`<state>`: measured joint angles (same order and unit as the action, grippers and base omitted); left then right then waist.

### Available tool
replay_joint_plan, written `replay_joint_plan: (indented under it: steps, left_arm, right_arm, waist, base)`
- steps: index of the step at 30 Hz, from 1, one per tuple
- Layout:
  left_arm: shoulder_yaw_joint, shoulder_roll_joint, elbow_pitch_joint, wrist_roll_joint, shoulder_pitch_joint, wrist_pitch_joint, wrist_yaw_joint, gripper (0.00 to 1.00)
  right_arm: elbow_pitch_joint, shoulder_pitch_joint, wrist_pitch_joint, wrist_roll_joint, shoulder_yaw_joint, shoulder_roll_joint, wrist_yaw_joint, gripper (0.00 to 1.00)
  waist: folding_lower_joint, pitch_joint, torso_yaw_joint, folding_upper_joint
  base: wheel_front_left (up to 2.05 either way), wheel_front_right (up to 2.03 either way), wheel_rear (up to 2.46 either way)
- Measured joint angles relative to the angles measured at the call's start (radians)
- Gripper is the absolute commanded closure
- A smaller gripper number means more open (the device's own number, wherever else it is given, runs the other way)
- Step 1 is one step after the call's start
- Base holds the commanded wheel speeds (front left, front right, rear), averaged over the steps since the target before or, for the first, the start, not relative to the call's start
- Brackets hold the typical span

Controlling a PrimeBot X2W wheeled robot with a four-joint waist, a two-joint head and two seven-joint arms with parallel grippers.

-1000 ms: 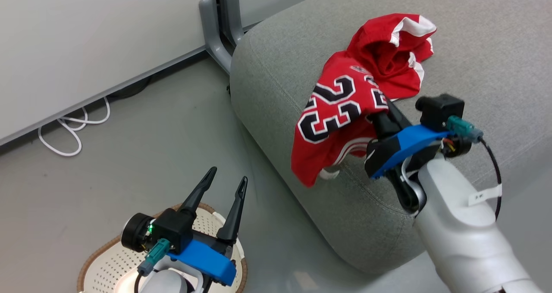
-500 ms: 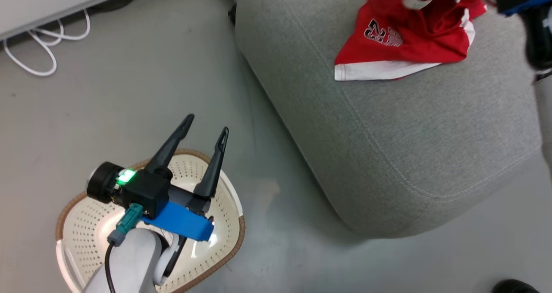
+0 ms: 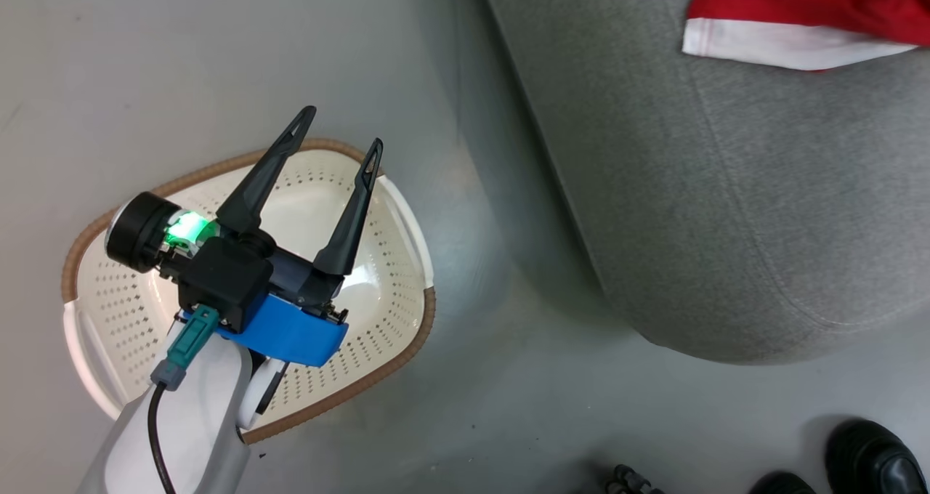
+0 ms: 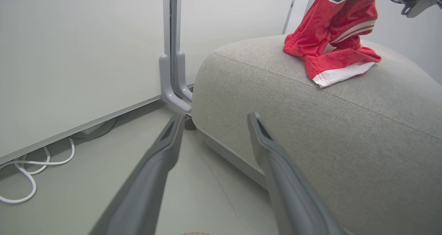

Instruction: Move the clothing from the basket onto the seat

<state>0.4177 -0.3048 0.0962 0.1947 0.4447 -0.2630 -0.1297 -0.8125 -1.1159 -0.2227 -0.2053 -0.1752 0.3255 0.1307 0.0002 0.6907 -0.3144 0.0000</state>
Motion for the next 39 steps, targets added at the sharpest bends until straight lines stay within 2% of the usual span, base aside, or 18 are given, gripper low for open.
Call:
replay_joint_plan:
  steps: [6,14,15,16,17,18,27,39]
  left_arm:
    - [-0.011,0.003,-0.003,-0.002,0.001,0.0,0.0,0.0]
    - [-0.013,0.024,0.012,0.008,-0.003,0.0,0.0,0.0]
    - [-0.013,0.026,0.016,0.009,-0.003,0.0,0.0,0.0]
    - [-0.013,0.029,0.019,0.012,-0.003,0.0,0.0,0.0]
    - [-0.013,0.03,0.022,0.016,-0.003,0.0,0.0,0.0]
    - [-0.012,0.032,0.026,0.016,-0.003,0.0,0.0,0.0]
    - [-0.015,0.075,0.065,0.032,-0.027,0.0,0.0,0.0]
    - [-0.05,0.16,0.137,0.057,-0.129,0.0,0.0,0.0]
  right_arm:
    - [-0.104,0.006,-0.021,0.04,-0.047,-0.019,0.0,1.0]
    - [-0.159,0.007,-0.035,0.076,-0.066,-0.021,0.0,1.0]
    - [-0.163,0.007,-0.035,0.081,-0.067,-0.02,0.0,0.89]
    - [-0.164,0.007,-0.036,0.085,-0.067,-0.021,0.0,0.73]
    - [-0.164,0.007,-0.036,0.088,-0.066,-0.022,0.0,0.31]
    - [-0.164,0.008,-0.037,0.09,-0.063,-0.024,0.0,0.0]
    - [-0.105,0.101,-0.039,0.086,0.012,-0.053,0.0,0.0]
    - [-0.017,0.332,-0.04,0.039,0.111,-0.059,0.0,0.0]
  waist:
    - [0.0,0.022,0.032,0.0]
    - [-0.0001,-0.017,0.051,0.0]
    - [-0.0001,-0.022,0.053,0.0]
    - [-0.0001,-0.028,0.054,0.0]
    - [-0.0001,-0.032,0.055,0.0]
    - [-0.0001,-0.037,0.056,0.0]
    - [-0.0002,-0.113,0.066,0.0]
    - [-0.0003,-0.311,0.1,0.0]
  base:
    - [0.0,0.0,0.0]
    - [0.0,0.0,0.0]
    - [0.0,0.0,0.0]
    - [0.0,0.0,0.0]
    - [0.0,0.0,0.0]
    - [0.0,0.0,0.0]
    - [0.0,0.0,0.0]
    - [0.0,0.0,0.0]
